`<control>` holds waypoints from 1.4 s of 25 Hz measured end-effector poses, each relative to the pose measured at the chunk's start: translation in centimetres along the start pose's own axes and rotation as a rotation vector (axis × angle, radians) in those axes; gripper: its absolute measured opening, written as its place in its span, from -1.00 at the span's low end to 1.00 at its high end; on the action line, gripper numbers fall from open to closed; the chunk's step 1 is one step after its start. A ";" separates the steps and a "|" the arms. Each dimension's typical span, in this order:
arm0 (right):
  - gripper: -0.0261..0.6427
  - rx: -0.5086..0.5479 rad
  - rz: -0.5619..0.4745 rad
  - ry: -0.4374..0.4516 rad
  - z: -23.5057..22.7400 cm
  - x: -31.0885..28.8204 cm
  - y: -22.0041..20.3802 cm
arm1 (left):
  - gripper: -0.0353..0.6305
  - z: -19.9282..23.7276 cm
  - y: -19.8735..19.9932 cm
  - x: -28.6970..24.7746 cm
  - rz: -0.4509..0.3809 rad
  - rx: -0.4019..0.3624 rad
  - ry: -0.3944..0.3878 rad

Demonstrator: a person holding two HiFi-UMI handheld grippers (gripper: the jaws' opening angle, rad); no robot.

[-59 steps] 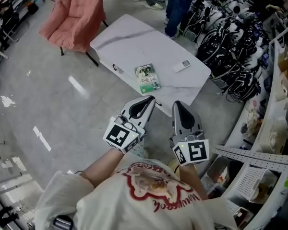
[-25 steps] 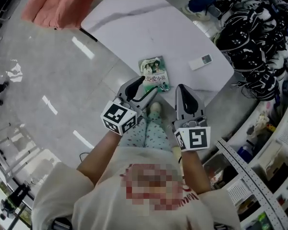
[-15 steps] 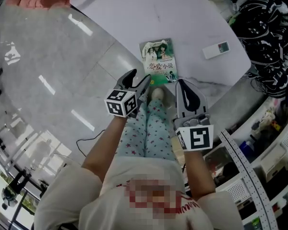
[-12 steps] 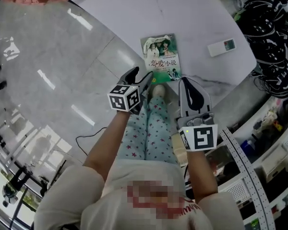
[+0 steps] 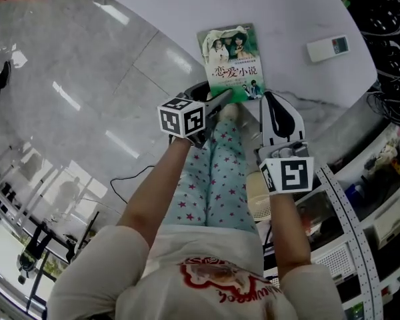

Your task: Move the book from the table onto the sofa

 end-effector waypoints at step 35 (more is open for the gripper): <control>-0.12 -0.741 0.316 0.564 8.0 -9.1 -14.5 | -0.50 4.7 -0.8 6.7 0.261 -0.146 -0.190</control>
Point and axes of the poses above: the fingertips, and each gripper's own axes: x backward along the fingers, z to its left, y out of its top, the point moved 1 cm from there along x, backward along the fingers, and after that the axes turned 13 degrees about z, right-handed, at the moved point
